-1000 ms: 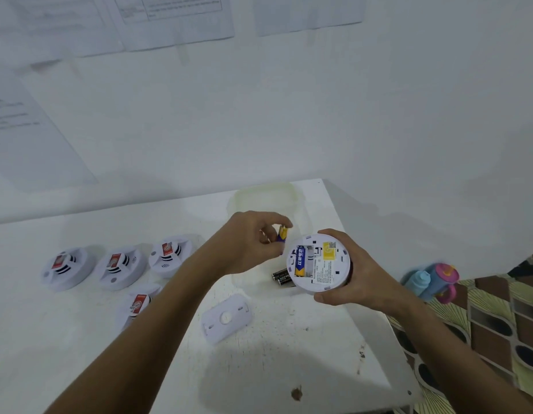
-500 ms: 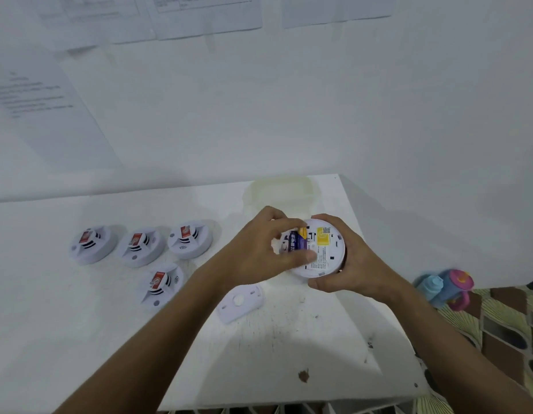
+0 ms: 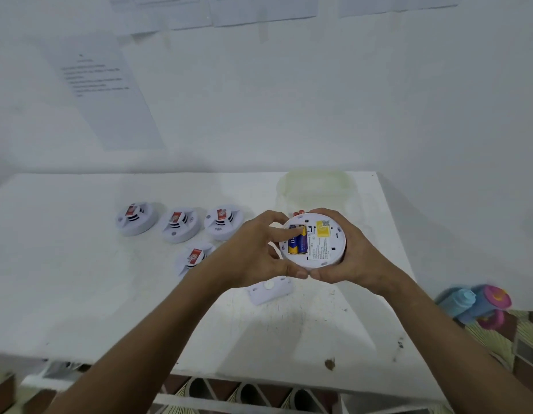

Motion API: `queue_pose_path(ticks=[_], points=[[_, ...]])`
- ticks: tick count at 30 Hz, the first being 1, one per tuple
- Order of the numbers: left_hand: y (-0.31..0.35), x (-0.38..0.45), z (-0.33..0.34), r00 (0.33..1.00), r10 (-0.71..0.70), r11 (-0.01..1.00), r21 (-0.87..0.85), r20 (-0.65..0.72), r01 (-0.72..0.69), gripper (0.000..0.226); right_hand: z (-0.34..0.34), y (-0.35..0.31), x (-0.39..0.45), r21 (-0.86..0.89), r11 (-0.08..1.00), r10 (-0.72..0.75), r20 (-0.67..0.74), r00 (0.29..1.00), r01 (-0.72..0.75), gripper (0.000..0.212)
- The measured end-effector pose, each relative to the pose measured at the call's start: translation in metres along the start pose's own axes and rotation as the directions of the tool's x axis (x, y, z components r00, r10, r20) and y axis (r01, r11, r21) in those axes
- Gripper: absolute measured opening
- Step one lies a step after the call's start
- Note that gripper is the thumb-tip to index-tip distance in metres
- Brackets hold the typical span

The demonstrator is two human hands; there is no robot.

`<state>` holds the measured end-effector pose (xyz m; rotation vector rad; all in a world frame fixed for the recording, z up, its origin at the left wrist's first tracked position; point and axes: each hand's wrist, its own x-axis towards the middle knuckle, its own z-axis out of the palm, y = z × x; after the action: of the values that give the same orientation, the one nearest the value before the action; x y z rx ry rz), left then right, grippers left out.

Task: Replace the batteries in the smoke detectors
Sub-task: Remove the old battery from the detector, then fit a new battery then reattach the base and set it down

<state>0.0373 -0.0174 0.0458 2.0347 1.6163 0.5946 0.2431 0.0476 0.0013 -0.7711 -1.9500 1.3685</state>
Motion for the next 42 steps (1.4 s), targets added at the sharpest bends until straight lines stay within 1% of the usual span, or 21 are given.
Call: queue_pose_path(ticks=[2,3,5,6,7,10,13,14,17,19,21,23,24,26,28,30,33,35,37,40,42], points=[[-0.003,-0.005,-0.002,1.000,0.011,1.000,0.006,-0.004,-0.011,0.072,0.005,-0.001,0.001,0.006,1.000,0.003,0.007,1.000,-0.003,0.091],[-0.007,-0.008,-0.002,1.000,0.012,0.999,-0.031,0.001,-0.012,0.077,0.005,-0.001,0.002,0.008,1.000,0.000,0.008,1.000,0.000,0.091],[-0.020,-0.013,-0.002,0.998,-0.060,0.986,-0.153,0.025,0.063,0.091,0.003,-0.002,0.003,0.019,1.000,0.003,0.003,1.000,-0.003,0.091],[-0.028,-0.017,0.000,0.993,-0.113,0.979,-0.169,0.038,0.118,0.095,0.001,-0.002,0.003,0.028,1.000,0.008,0.001,1.000,-0.008,0.091],[-0.037,-0.021,0.003,0.984,-0.169,0.977,-0.126,0.053,0.175,0.094,-0.001,-0.001,0.002,0.034,0.999,0.013,0.000,1.000,-0.013,0.090],[-0.062,-0.028,0.021,0.938,-0.321,0.944,0.126,0.133,0.305,0.087,-0.006,0.003,-0.004,0.038,0.999,0.031,0.008,0.999,-0.032,0.090],[-0.076,-0.029,0.040,0.911,-0.378,0.916,0.209,0.164,0.342,0.086,-0.007,0.004,-0.013,0.034,0.999,0.040,0.018,0.999,-0.041,0.090],[-0.078,-0.027,0.043,0.916,-0.371,0.916,0.221,0.154,0.334,0.081,-0.007,0.003,-0.015,0.040,0.998,0.048,0.023,0.999,-0.048,0.090],[-0.081,-0.024,0.048,0.933,-0.334,0.925,0.238,0.138,0.296,0.043,-0.009,0.006,-0.023,0.053,0.996,0.070,0.042,0.997,-0.072,0.089],[-0.079,-0.023,0.048,0.928,-0.335,0.923,0.256,0.162,0.288,0.034,-0.011,0.007,-0.027,0.055,0.994,0.088,0.036,0.995,-0.090,0.089],[-0.076,-0.024,0.047,0.925,-0.341,0.920,0.260,0.168,0.292,0.032,-0.012,0.009,-0.030,0.050,0.993,0.101,0.030,0.994,-0.103,0.090],[-0.071,-0.026,0.042,0.935,-0.331,0.926,0.234,0.127,0.296,0.037,-0.012,0.009,-0.031,0.044,0.993,0.106,0.027,0.994,-0.107,0.090],[-0.067,-0.027,0.036,0.946,-0.314,0.934,0.206,0.078,0.292,0.044,-0.012,0.008,-0.031,0.046,0.993,0.108,0.026,0.994,-0.109,0.090],[-0.054,-0.025,0.021,0.966,-0.253,0.953,0.159,-0.058,0.259,0.053,-0.013,0.007,-0.031,0.050,0.993,0.107,0.025,0.994,-0.108,0.090],[-0.038,-0.021,0.005,0.969,-0.165,0.969,0.154,-0.183,0.195,0.048,-0.013,0.004,-0.031,0.053,0.993,0.102,0.034,0.994,-0.104,0.089],[-0.022,-0.016,-0.009,0.960,-0.115,0.968,0.187,-0.256,0.166,0.044,-0.012,0.001,-0.029,0.049,0.994,0.091,0.036,0.995,-0.093,0.089],[-0.010,-0.013,-0.017,0.940,-0.113,0.960,0.208,-0.322,0.187,0.049,-0.011,-0.001,-0.028,0.055,0.996,0.075,0.034,0.997,-0.077,0.089],[-0.008,-0.014,-0.018,0.911,-0.106,0.975,0.137,-0.399,0.174,0.048,-0.011,0.000,-0.028,0.059,0.996,0.071,0.034,0.997,-0.073,0.089],[-0.004,-0.016,-0.015,0.880,-0.082,0.994,0.027,-0.468,0.107,0.043,-0.011,0.001,-0.027,0.060,0.996,0.068,0.039,0.997,-0.070,0.091],[0.006,-0.016,-0.004,0.893,-0.026,0.993,-0.112,-0.450,-0.028,0.042,-0.010,0.001,-0.025,0.074,0.995,0.060,0.045,0.997,-0.064,0.093],[0.006,-0.015,0.005,0.911,0.015,0.985,-0.149,-0.413,-0.084,0.042,-0.008,0.000,-0.022,0.078,0.996,0.049,0.046,0.998,-0.053,0.094]])
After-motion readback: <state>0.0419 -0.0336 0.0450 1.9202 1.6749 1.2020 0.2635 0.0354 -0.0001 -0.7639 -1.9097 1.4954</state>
